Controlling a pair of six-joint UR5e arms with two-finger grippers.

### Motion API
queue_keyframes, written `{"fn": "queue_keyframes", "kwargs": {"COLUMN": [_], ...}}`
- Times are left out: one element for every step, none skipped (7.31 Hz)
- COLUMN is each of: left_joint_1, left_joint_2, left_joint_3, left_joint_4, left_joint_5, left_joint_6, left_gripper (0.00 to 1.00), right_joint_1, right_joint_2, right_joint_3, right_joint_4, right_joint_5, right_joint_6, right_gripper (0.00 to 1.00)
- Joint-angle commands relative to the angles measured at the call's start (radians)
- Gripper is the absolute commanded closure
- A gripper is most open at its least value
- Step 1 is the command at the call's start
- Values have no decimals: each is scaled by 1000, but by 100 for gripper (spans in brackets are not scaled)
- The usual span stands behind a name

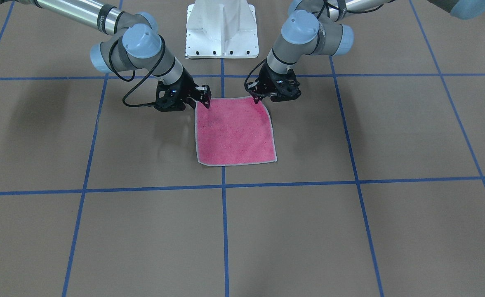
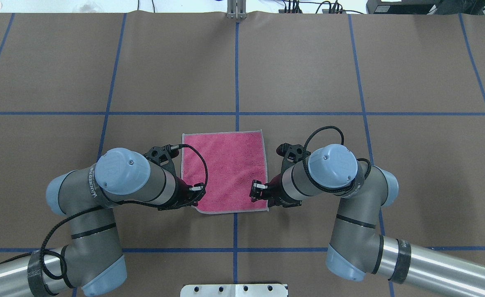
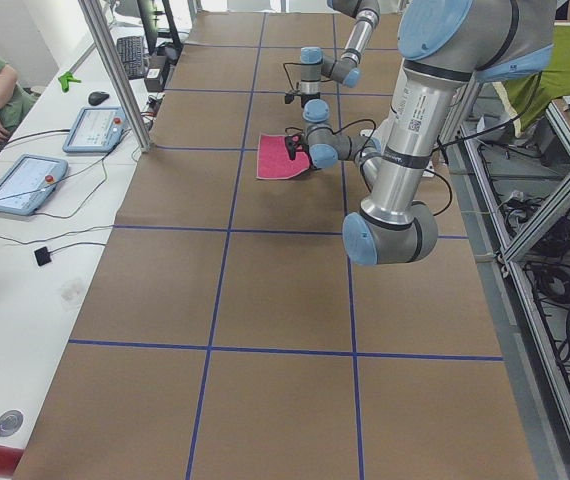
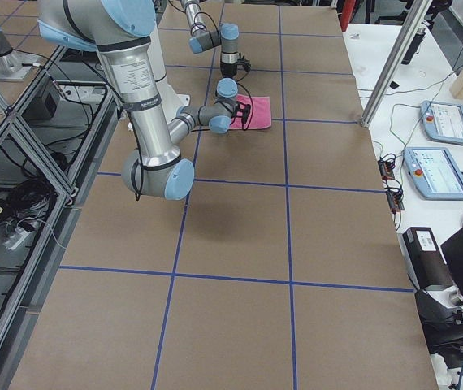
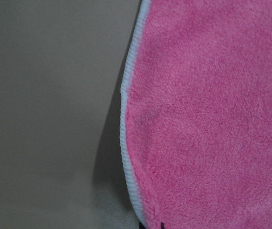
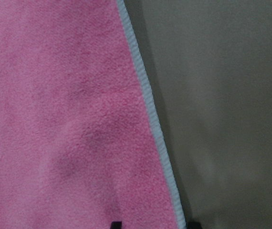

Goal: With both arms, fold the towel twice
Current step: 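Pinch the near towel corners with both grippers, then lift the near edge with both grippers and fold it over the far edge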

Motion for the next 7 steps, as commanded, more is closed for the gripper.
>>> {"fn": "queue_keyframes", "kwargs": {"left_joint_1": [0, 0, 0, 0, 0, -2, -2], "left_joint_2": [0, 0, 0, 0, 0, 0, 0], "left_joint_3": [0, 0, 0, 0, 0, -3, -24], "left_joint_4": [0, 0, 0, 0, 0, 0, 0], "left_joint_5": [0, 0, 0, 0, 0, 0, -2], "left_joint_6": [0, 0, 0, 0, 0, 2, 2], "left_gripper": [100, 100, 100, 100, 100, 100, 100], "right_joint_1": [-1, -1, -1, -1, -1, 2, 7], "right_joint_2": [0, 0, 0, 0, 2, 3, 2], "right_joint_3": [0, 0, 0, 2, 6, 12, 28], "right_joint_4": [0, 0, 0, 0, 0, 1, 0], "right_joint_5": [0, 0, 0, 0, 1, 5, 6], "right_joint_6": [0, 0, 0, 0, 0, 2, 13], "right_gripper": [100, 100, 100, 100, 100, 100, 100]}}
